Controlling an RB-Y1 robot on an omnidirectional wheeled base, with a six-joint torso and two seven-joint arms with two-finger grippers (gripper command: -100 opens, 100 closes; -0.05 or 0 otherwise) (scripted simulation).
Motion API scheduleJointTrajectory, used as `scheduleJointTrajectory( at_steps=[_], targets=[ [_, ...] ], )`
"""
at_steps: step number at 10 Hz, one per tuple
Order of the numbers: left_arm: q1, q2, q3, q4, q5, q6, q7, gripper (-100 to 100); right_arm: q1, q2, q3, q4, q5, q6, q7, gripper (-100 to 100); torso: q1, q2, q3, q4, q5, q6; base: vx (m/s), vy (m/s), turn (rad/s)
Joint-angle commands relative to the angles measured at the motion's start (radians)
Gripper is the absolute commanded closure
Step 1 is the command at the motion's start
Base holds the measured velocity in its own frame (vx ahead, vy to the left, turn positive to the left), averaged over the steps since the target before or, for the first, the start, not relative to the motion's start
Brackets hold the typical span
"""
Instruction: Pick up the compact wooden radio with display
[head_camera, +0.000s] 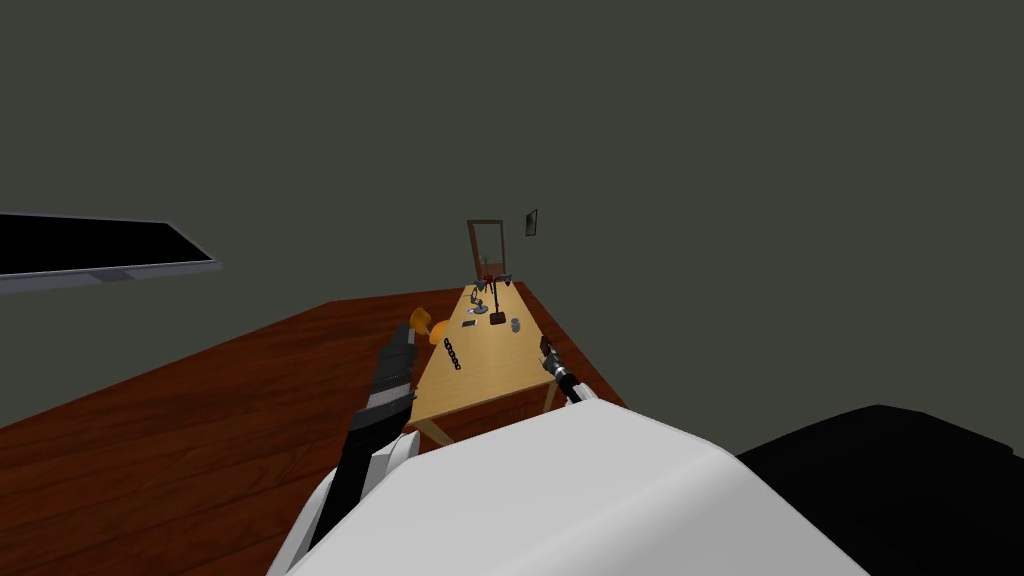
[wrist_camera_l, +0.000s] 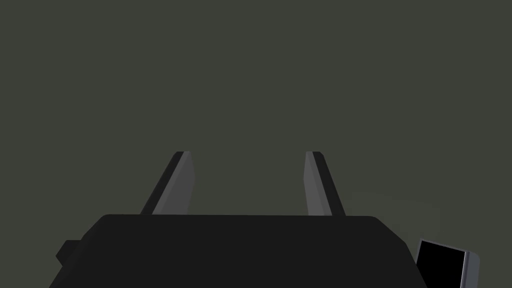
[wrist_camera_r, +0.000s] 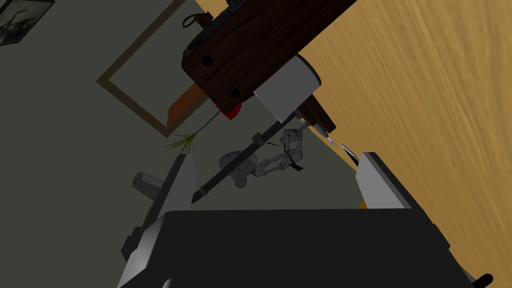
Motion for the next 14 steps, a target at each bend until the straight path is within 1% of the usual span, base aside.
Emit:
scheduleJointTrajectory(
  at_steps=[1,3,4,5,6,7,8,9,10,12,13,14],
  targets=[
    [0.000,0.000,0.000,0.000,0.000,0.000,0.000,0,0.050,-0.003,0.008,-0.043,0.009,-0.038,-0.017,-100,0.000,0.000,0.000,0.000,0.000,0.000,0.172,0.055,-0.112],
    [0.000,0.000,0.000,0.000,0.000,0.000,0.000,0,0.124,-0.007,0.014,-0.094,0.019,-0.089,-0.034,-100,0.002,-0.009,-0.005,-0.002,0.001,0.000,0.206,0.042,-0.095],
    [0.000,0.000,0.000,0.000,0.000,0.000,0.000,0,0.141,-0.007,0.014,-0.094,0.019,-0.089,-0.034,-100,0.001,-0.009,-0.005,-0.002,0.000,0.000,0.136,0.029,-0.026],
    [0.000,0.000,0.000,0.000,0.000,0.000,0.000,0,0.180,-0.009,0.017,-0.119,0.024,-0.115,-0.042,-100,0.001,-0.006,-0.004,-0.002,0.000,0.000,0.118,0.019,-0.060],
    [0.000,0.000,0.000,0.000,0.000,0.000,0.000,0,0.210,-0.011,0.020,-0.144,0.029,-0.141,-0.051,-100,0.000,-0.005,-0.003,-0.001,0.000,0.000,0.149,0.030,-0.106],
    [0.000,0.000,0.000,0.000,0.000,0.000,0.000,0,0.221,-0.011,0.020,-0.144,0.029,-0.141,-0.051,-100,0.001,-0.006,-0.003,-0.001,0.000,0.000,0.112,0.038,-0.030],
    [0.000,0.000,0.000,0.000,0.000,0.000,0.000,0,0.260,-0.013,0.023,-0.170,0.033,-0.167,-0.059,-100,0.001,-0.004,-0.003,-0.001,0.000,-0.001,0.119,0.034,-0.058],
    [0.000,0.000,0.000,0.000,0.000,0.000,0.000,0,0.286,-0.015,0.027,-0.195,0.038,-0.193,-0.067,-100,0.001,-0.004,-0.003,-0.001,0.000,0.000,0.160,0.053,-0.107],
    [0.000,0.000,0.000,0.000,0.000,0.000,0.000,0,0.301,-0.015,0.027,-0.195,0.038,-0.193,-0.067,-100,0.002,-0.006,-0.004,-0.001,0.000,0.000,0.113,0.049,-0.037],
    [0.000,0.000,0.000,0.000,0.000,0.000,0.000,0,0.369,-0.019,0.033,-0.246,0.048,-0.244,-0.084,-100,0.001,-0.003,-0.002,-0.001,0.000,0.000,0.125,0.035,-0.083],
    [0.000,0.000,0.000,0.000,0.000,0.000,0.000,0,0.354,-0.018,0.032,-0.236,0.046,-0.226,-0.081,-100,0.001,-0.006,-0.003,-0.001,0.000,0.000,0.079,0.020,-0.025],
    [0.000,0.000,0.000,0.000,0.000,0.000,0.000,0,0.357,-0.019,0.032,-0.238,0.046,-0.232,-0.083,100,0.000,-0.003,-0.002,-0.001,0.000,-0.001,0.012,0.004,0.005]
  ],
)
